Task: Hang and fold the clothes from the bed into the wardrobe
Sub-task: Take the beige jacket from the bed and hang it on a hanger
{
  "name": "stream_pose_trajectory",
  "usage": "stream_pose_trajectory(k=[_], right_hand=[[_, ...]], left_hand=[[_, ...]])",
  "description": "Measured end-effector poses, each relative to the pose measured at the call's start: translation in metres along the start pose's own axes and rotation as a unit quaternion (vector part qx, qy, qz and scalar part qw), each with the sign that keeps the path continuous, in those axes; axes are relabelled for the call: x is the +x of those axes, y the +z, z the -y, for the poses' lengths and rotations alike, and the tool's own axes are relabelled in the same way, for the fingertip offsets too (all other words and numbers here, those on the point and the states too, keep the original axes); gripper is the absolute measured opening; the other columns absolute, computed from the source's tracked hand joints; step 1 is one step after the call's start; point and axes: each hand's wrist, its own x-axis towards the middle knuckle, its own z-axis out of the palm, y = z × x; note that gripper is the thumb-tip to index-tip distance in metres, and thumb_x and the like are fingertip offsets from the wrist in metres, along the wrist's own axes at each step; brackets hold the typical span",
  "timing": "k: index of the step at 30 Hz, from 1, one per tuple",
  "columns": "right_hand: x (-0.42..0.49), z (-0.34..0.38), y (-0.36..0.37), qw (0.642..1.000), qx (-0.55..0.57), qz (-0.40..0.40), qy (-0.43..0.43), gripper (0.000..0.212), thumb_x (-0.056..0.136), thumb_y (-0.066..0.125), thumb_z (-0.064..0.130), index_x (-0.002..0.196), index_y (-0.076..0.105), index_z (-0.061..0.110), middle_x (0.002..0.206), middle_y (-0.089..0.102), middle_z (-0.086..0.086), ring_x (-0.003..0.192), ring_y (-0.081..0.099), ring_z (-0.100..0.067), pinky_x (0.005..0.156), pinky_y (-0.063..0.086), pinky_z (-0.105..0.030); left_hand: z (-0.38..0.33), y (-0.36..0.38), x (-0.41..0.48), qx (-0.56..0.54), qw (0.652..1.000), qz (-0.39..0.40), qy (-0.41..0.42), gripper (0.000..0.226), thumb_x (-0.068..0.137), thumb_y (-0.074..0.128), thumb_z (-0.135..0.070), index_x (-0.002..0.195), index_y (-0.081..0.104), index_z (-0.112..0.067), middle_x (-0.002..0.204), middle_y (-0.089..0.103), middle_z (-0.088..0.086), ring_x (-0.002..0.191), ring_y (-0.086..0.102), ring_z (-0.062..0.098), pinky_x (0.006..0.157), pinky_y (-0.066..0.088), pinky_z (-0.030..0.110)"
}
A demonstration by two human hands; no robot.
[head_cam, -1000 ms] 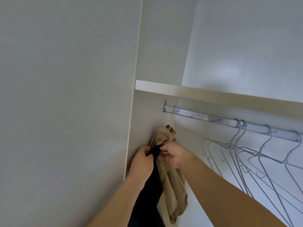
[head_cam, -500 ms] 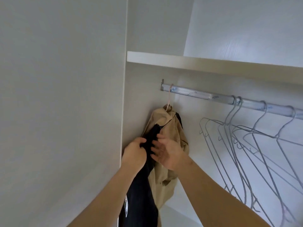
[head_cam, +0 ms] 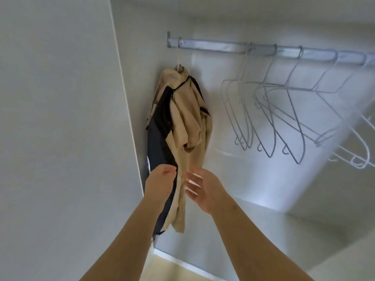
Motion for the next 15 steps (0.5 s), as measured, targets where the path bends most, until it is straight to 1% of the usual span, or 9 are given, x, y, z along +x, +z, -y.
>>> stream_pose_trajectory(k=[1, 2, 4, 6, 8, 9, 12, 13, 15], right_hand=[[-0.009, -0.013, -0.012, 1.000, 0.006, -0.010, 0.006, 0.013, 0.092, 0.054, 0.016, 0.103, 0.059, 0.012, 0.097, 0.064, -0.007, 0.088, 0.060, -0.023, 0.074, 0.048, -0.032], [-0.018, -0.025, -0.024, 1.000, 0.006, -0.022, 0.011, 0.013, 0.092, 0.053, 0.016, 0.104, 0.059, 0.012, 0.097, 0.064, -0.006, 0.087, 0.060, -0.023, 0.072, 0.048, -0.031], [-0.035, -0.050, -0.047, 0.998, 0.011, -0.052, 0.026, 0.014, 0.093, 0.054, 0.018, 0.104, 0.060, 0.013, 0.099, 0.064, -0.006, 0.087, 0.061, -0.023, 0.069, 0.048, -0.031], [-0.052, -0.073, -0.068, 0.996, 0.025, -0.079, 0.043, 0.016, 0.093, 0.055, 0.018, 0.107, 0.060, 0.013, 0.102, 0.064, -0.006, 0.088, 0.061, -0.023, 0.067, 0.047, -0.030], [-0.069, -0.093, -0.086, 0.992, 0.045, -0.106, 0.051, 0.020, 0.092, 0.055, 0.018, 0.111, 0.060, 0.012, 0.105, 0.064, -0.007, 0.090, 0.060, -0.023, 0.070, 0.046, -0.031], [-0.077, -0.101, -0.093, 0.990, 0.054, -0.119, 0.049, 0.020, 0.092, 0.055, 0.018, 0.110, 0.060, 0.012, 0.105, 0.064, -0.007, 0.091, 0.060, -0.023, 0.073, 0.046, -0.031], [-0.098, -0.125, -0.111, 0.983, 0.085, -0.160, 0.036, 0.015, 0.092, 0.054, 0.018, 0.105, 0.061, 0.012, 0.104, 0.064, -0.007, 0.093, 0.060, -0.024, 0.079, 0.046, -0.033], [-0.105, -0.134, -0.115, 0.980, 0.095, -0.173, 0.032, 0.014, 0.093, 0.054, 0.018, 0.103, 0.061, 0.012, 0.104, 0.064, -0.007, 0.093, 0.060, -0.024, 0.079, 0.046, -0.034], [-0.118, -0.153, -0.118, 0.972, 0.117, -0.201, 0.022, 0.012, 0.093, 0.053, 0.019, 0.100, 0.061, 0.013, 0.102, 0.064, -0.007, 0.091, 0.060, -0.023, 0.077, 0.046, -0.033]], left_hand=[[0.008, 0.005, -0.014, -0.022, 0.999, 0.015, -0.026, 0.019, 0.094, 0.046, -0.014, 0.091, 0.063, -0.020, 0.095, 0.060, 0.003, 0.092, 0.058, 0.022, 0.086, 0.048, 0.034], [0.015, 0.011, -0.028, -0.045, 0.997, 0.030, -0.055, 0.017, 0.093, 0.048, -0.014, 0.088, 0.063, -0.018, 0.091, 0.061, 0.005, 0.087, 0.058, 0.021, 0.080, 0.048, 0.031], [0.029, 0.021, -0.059, -0.093, 0.986, 0.061, -0.122, 0.012, 0.093, 0.051, -0.013, 0.088, 0.062, -0.011, 0.086, 0.060, 0.007, 0.076, 0.058, 0.017, 0.067, 0.046, 0.024], [0.038, 0.027, -0.089, -0.141, 0.968, 0.094, -0.187, 0.018, 0.095, 0.051, -0.013, 0.078, 0.057, -0.011, 0.081, 0.059, 0.007, 0.068, 0.055, 0.014, 0.061, 0.043, 0.021], [0.046, 0.030, -0.115, -0.139, 0.959, 0.134, -0.207, 0.022, 0.096, 0.049, -0.015, 0.075, 0.053, -0.013, 0.078, 0.057, 0.004, 0.069, 0.053, 0.014, 0.064, 0.042, 0.022], [0.050, 0.032, -0.124, -0.119, 0.958, 0.160, -0.204, 0.020, 0.097, 0.047, -0.015, 0.078, 0.053, -0.014, 0.081, 0.058, 0.004, 0.072, 0.054, 0.014, 0.068, 0.043, 0.024], [0.064, 0.037, -0.147, -0.076, 0.948, 0.235, -0.199, 0.014, 0.098, 0.045, -0.016, 0.088, 0.054, -0.014, 0.092, 0.059, 0.004, 0.088, 0.057, 0.018, 0.083, 0.044, 0.032], [0.069, 0.037, -0.153, -0.062, 0.945, 0.252, -0.199, 0.012, 0.098, 0.045, -0.017, 0.090, 0.055, -0.015, 0.093, 0.060, 0.003, 0.092, 0.058, 0.019, 0.085, 0.044, 0.032], [0.077, 0.036, -0.162, -0.024, 0.940, 0.284, -0.187, 0.011, 0.097, 0.047, -0.017, 0.090, 0.056, -0.017, 0.092, 0.062, 0.000, 0.091, 0.060, 0.018, 0.083, 0.046, 0.030]])
